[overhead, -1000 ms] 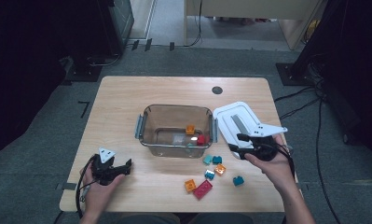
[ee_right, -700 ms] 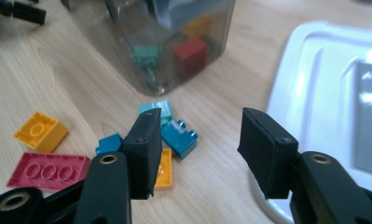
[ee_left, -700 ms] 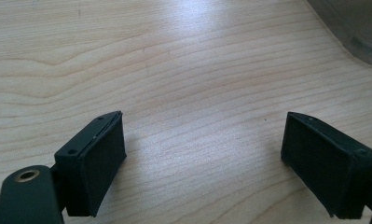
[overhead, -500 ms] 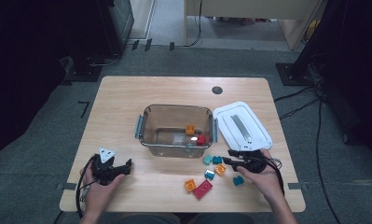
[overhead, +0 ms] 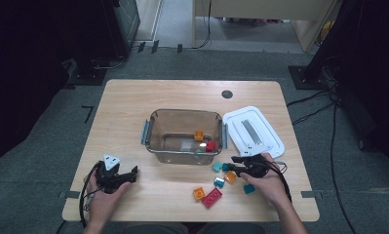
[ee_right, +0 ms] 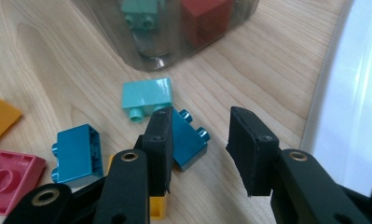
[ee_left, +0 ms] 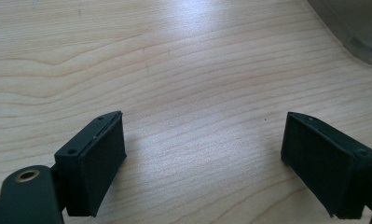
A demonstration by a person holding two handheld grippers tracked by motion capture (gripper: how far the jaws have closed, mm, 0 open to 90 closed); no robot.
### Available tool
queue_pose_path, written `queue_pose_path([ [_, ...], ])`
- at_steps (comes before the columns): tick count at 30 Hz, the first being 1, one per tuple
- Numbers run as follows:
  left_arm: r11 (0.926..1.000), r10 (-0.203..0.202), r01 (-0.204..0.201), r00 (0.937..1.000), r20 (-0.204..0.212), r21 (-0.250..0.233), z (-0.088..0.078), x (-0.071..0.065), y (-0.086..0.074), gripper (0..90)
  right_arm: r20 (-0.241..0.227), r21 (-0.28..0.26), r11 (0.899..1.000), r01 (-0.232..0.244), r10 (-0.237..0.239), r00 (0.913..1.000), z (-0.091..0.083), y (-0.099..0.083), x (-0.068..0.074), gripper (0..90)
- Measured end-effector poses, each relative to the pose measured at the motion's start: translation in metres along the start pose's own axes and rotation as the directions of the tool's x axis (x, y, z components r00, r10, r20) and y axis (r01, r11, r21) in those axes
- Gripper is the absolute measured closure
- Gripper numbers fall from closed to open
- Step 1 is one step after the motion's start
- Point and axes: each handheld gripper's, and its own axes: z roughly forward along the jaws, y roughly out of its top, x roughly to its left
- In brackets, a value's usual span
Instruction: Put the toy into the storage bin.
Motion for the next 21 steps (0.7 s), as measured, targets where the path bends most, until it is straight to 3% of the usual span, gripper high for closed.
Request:
queue_pose_path([
  [9, 1.0000, 0.000, 0.000, 1.0000, 0.000, 0.000, 0.000, 0.000, 0.000, 13.1, -0.018, 0.049, 0.998, 0.029, -0.029, 0.9994, 0.006, 0.000, 0.005, 57.1],
  [14, 1.0000, 0.000, 0.000, 1.0000, 0.000, 0.000, 0.000, 0.000, 0.000, 13.1, -0.017, 0.064, 0.997, 0.043, -0.042, 0.9990, 0.010, -0.001, 0.006, 66.5],
  [21, 1.0000, 0.000, 0.000, 1.0000, 0.000, 0.000, 0.000, 0.000, 0.000, 13.1, -0.017, 0.053, 0.998, 0.032, -0.031, 0.9994, 0.006, 0.000, 0.004, 67.8],
])
